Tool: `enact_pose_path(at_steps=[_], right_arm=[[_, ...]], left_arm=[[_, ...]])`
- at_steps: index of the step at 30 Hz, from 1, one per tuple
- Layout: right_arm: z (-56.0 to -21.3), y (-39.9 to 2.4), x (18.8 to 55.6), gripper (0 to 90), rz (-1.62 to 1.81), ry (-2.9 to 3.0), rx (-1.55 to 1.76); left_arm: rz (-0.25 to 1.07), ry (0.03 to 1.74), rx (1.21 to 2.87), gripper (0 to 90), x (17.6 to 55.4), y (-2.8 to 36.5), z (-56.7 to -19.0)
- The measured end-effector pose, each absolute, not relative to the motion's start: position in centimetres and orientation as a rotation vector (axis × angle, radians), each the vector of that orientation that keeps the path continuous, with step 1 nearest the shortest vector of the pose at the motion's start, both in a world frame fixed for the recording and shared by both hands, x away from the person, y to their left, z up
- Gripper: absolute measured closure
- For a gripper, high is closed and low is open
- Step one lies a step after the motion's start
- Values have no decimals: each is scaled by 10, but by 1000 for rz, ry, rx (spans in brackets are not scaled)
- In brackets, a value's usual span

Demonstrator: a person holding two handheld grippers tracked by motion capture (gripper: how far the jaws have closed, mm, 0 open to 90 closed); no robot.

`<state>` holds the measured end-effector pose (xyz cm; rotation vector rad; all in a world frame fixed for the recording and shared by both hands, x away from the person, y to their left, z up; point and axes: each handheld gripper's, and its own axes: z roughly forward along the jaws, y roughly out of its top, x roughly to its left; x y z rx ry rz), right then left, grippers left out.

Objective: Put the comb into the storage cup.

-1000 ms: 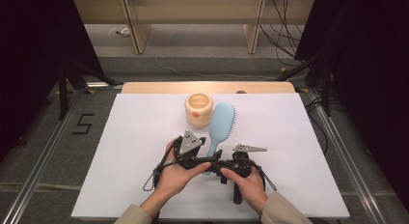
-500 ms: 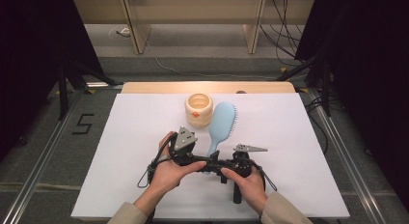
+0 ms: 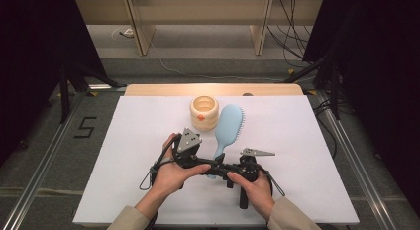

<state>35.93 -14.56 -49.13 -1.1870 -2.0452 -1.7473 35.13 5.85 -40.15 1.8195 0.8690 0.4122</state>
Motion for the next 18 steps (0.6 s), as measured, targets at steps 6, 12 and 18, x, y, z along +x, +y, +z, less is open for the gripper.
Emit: enact_pose_path(at_steps=[6, 12, 18], right_arm=[[-492, -146, 359, 646, -1747, -2045, -1189], [-492, -146, 359, 646, -1750, -2038, -1191], [-491, -146, 359, 646, -1752, -2032, -1197]], left_arm=[[411, 864, 1825, 0, 354, 56, -403], [417, 845, 1829, 0, 357, 52, -400], [403, 856, 1838, 0, 361, 48, -398]])
